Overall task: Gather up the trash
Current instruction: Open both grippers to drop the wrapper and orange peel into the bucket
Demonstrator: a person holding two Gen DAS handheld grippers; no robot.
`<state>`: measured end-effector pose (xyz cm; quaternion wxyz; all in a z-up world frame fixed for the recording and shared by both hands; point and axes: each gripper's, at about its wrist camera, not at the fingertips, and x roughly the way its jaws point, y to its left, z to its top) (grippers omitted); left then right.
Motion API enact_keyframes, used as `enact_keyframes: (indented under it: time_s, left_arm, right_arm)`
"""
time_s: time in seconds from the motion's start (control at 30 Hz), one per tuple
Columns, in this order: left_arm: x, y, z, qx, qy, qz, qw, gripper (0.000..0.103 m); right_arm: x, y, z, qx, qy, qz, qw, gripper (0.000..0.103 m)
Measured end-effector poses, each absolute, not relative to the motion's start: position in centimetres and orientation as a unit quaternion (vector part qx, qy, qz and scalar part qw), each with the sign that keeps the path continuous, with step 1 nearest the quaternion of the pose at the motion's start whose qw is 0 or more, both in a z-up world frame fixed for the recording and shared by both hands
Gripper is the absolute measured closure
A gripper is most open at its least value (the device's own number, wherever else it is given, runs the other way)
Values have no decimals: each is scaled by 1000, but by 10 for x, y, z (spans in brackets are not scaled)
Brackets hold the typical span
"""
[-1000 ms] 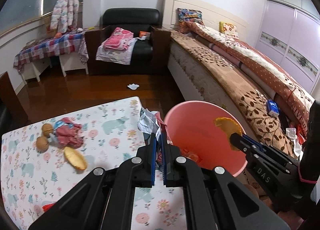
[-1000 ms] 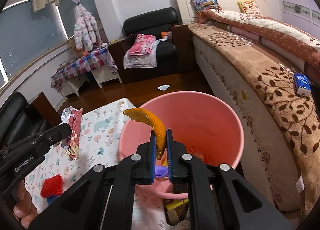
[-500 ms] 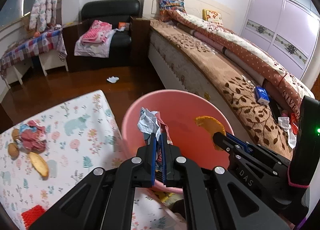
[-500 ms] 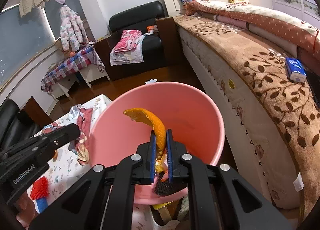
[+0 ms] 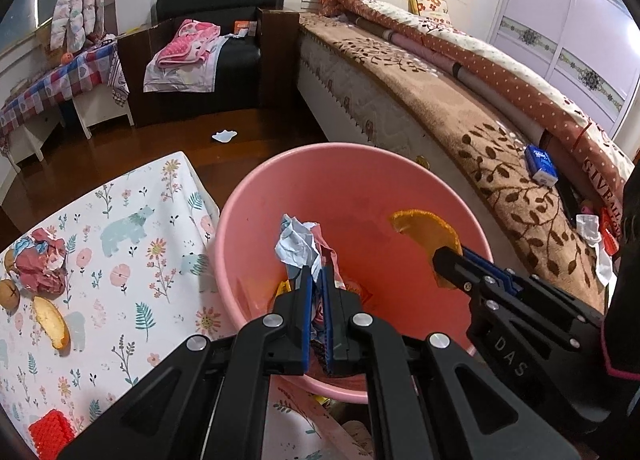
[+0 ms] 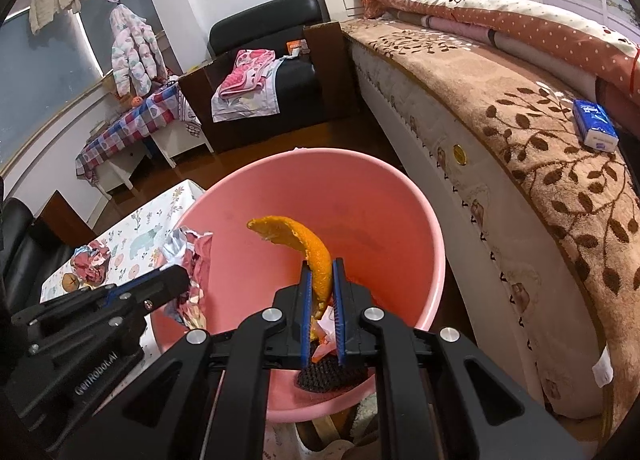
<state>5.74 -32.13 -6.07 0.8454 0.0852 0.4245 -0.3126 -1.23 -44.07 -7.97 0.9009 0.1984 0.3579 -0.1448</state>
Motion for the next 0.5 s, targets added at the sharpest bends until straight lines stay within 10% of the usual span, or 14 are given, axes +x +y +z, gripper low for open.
enact_keyframes:
  time_s: [0.33,0.5]
  left_arm:
    - [59,-322,-63,81,428,-304,847,98]
    - [63,-318,-62,74,431,-302,847,79]
  right_arm:
    - [-10,-441,-84,198,365,-142,899,93]
    - [-10,-442,-85,204,365,-145,897,93]
